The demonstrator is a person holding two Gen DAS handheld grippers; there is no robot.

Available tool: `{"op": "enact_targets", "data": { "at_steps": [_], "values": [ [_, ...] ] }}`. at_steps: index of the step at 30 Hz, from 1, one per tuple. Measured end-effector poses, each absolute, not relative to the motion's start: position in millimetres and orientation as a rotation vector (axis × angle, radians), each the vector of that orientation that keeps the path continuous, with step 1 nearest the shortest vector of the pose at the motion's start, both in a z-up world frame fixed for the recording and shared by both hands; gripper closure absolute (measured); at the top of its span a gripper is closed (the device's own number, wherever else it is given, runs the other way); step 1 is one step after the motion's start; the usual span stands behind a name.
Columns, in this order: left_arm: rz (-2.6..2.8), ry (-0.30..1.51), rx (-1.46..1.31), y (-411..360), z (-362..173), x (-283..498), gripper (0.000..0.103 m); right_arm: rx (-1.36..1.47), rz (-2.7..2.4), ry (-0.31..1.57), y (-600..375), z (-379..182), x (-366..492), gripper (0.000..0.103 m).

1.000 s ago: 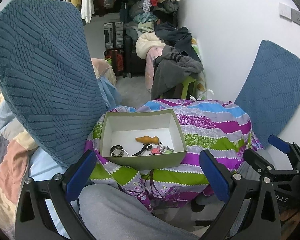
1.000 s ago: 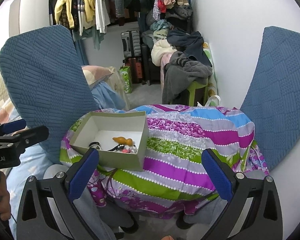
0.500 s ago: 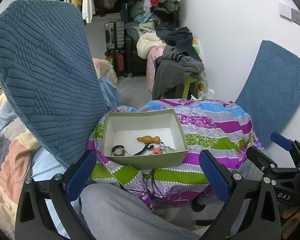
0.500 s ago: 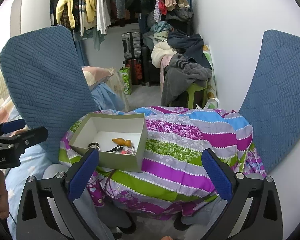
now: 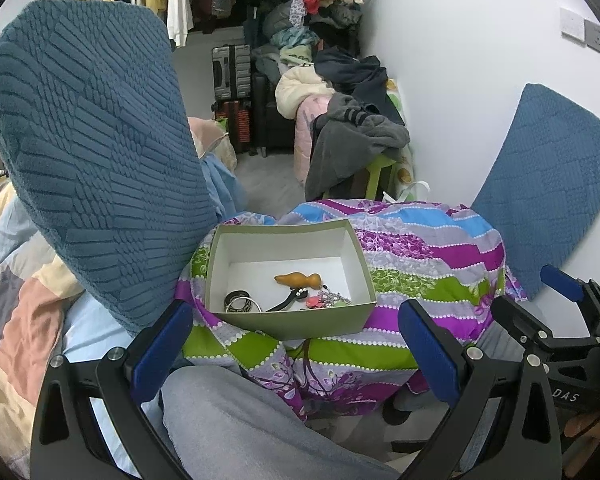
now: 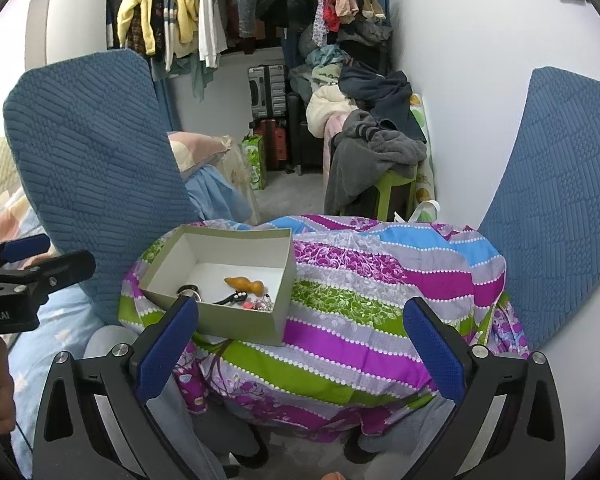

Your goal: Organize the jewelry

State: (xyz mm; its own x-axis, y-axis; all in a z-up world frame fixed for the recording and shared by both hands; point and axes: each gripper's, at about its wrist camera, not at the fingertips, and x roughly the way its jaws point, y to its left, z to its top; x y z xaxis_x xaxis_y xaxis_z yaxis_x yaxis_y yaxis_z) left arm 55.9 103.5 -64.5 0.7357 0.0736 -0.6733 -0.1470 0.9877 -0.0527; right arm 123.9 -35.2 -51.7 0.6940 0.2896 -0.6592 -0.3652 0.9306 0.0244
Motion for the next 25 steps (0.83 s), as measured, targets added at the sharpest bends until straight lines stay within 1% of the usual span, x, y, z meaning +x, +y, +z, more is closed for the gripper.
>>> {"op": "enact_targets", "data": {
  "at_steps": [25],
  "values": [
    [0.140,0.730,-0.125,102.3,-65.9,54.0,0.000,-0.113,0.371,0.713,-32.7,-52.9,123.1,0.000]
  ]
}}
